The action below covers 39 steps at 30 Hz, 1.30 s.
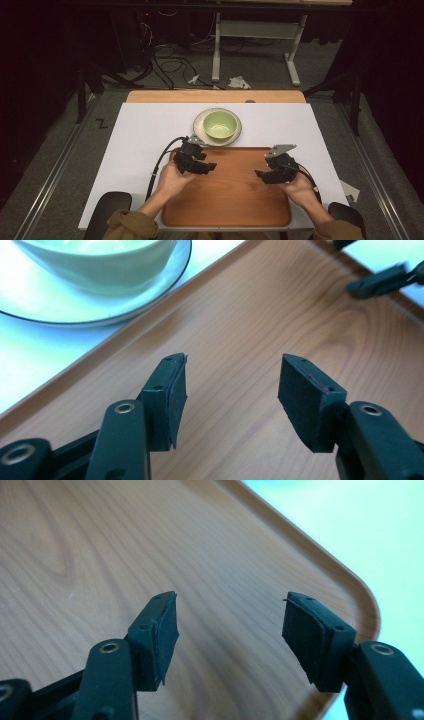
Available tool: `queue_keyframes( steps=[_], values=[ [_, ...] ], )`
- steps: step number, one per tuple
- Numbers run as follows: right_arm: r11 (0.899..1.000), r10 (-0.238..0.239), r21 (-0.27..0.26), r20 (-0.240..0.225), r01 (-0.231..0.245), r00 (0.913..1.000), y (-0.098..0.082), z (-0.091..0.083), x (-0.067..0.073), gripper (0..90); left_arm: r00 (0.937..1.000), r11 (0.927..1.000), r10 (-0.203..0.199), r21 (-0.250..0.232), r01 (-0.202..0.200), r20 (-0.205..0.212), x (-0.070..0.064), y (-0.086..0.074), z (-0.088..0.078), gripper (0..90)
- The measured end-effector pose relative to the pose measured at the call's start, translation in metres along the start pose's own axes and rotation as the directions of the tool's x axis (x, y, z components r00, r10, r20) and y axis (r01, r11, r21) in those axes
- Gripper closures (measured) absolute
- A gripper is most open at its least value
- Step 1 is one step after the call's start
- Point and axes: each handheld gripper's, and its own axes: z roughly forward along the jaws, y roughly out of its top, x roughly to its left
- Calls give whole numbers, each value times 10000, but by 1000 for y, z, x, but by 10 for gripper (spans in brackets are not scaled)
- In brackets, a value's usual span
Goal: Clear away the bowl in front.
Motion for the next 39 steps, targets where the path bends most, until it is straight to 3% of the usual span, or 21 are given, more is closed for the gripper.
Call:
queue_keyframes(
  steps=[7,39],
  values=[
    [9999,-150,38,-69,150,9999,0,0,3,392,9995,9996,-240,-117,243,192,2,9,-1,441],
    [9996,-241,133,-142,243,9996,3,4,3,391,9977,9969,-646,-471,635,-215,21,44,-1,430]
  ],
)
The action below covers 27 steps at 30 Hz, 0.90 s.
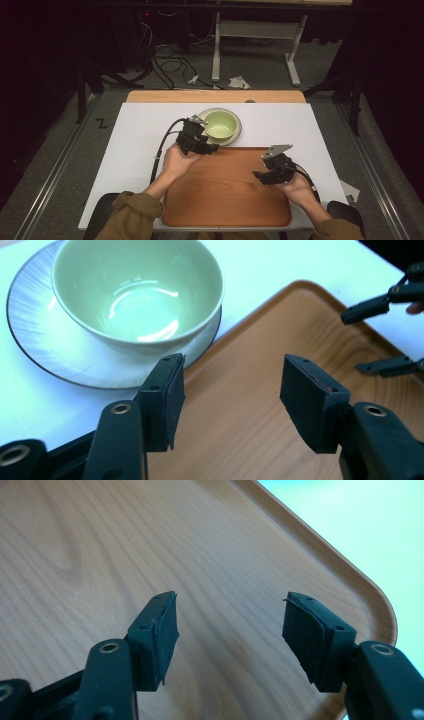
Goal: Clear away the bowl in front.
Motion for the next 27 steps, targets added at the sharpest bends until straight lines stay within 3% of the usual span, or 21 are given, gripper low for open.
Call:
queue_keyframes(
  steps=[8,27],
  values=[
    [10000,56,79,41,-56,10000,0,2,1,392,9999,9998,-29,-207,27,-105,3,11,-1,432],
    [10000,-70,52,64,70,10000,0,0,1,392,9974,10000,19,-27,-21,-725,13,38,9,429]
  ],
)
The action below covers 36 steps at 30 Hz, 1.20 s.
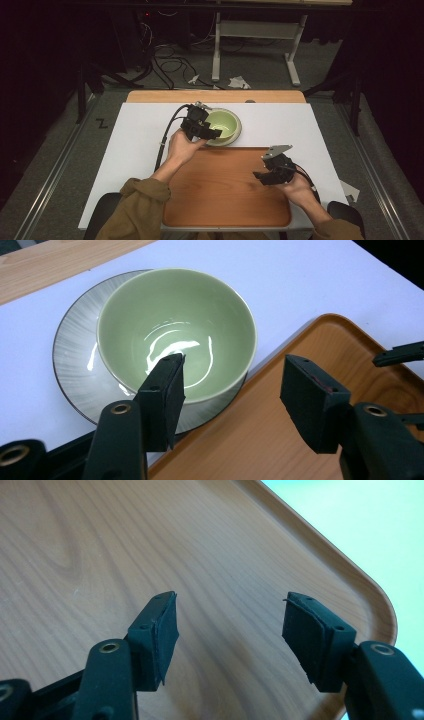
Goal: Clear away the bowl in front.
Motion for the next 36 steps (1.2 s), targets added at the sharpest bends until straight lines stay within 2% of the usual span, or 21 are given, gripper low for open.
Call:
queue_keyframes(
  steps=[6,18,24,26,31,36],
  values=[
    [10000,-73,-62,-19,73,10000,0,0,0,392,9994,9996,-276,14,276,-213,4,8,6,429],
    [9998,-186,8,-7,186,9998,1,-1,2,392,9971,9985,-394,349,418,-652,19,19,15,420],
    [9998,-212,4,-43,212,9998,1,0,2,391,9934,9966,-454,637,523,-1053,26,21,21,435],
    [9997,-232,0,-45,232,9997,1,0,2,391,9928,9955,-573,693,648,-1055,28,23,25,434],
    [9998,-220,4,-38,220,9998,1,0,2,390,9879,9930,-604,925,740,-1425,31,26,33,434],
    [9998,-185,-29,-67,185,9998,1,0,2,390,9839,9898,-780,1055,957,-1608,35,25,40,434]
  ],
)
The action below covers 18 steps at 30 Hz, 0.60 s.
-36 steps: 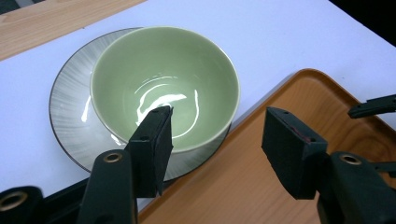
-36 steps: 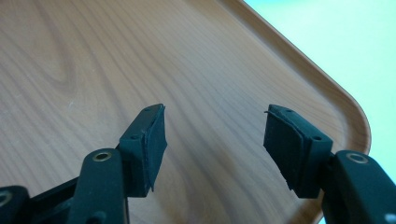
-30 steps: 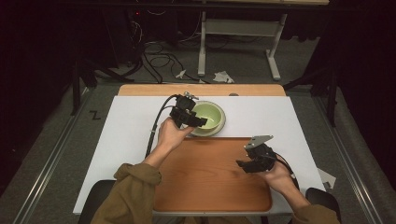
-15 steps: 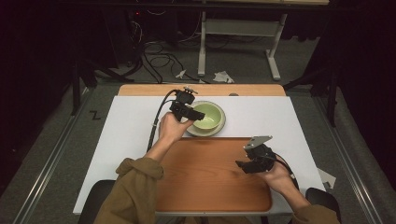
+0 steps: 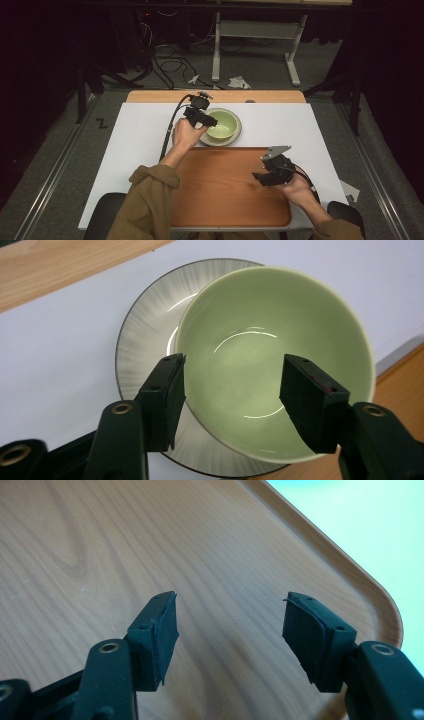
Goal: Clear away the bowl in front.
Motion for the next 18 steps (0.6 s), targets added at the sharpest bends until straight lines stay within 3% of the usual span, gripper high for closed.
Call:
queue_keyframes(
  steps=[7,11,15,18],
  values=[
    [10000,13,25,-40,-13,10000,0,-1,0,390,9992,9986,-319,407,328,-247,10,-2,12,433],
    [10000,38,-70,-41,-38,10000,0,-2,1,391,9980,9967,-614,520,622,-181,14,-3,18,434],
    [10000,41,-46,-53,-42,10000,0,-2,1,391,9972,9945,-730,748,739,-149,15,-3,24,444],
    [10000,-51,-65,-30,50,10000,0,-2,1,391,9970,9918,-682,1059,718,-377,15,-5,31,451]
  ],
)
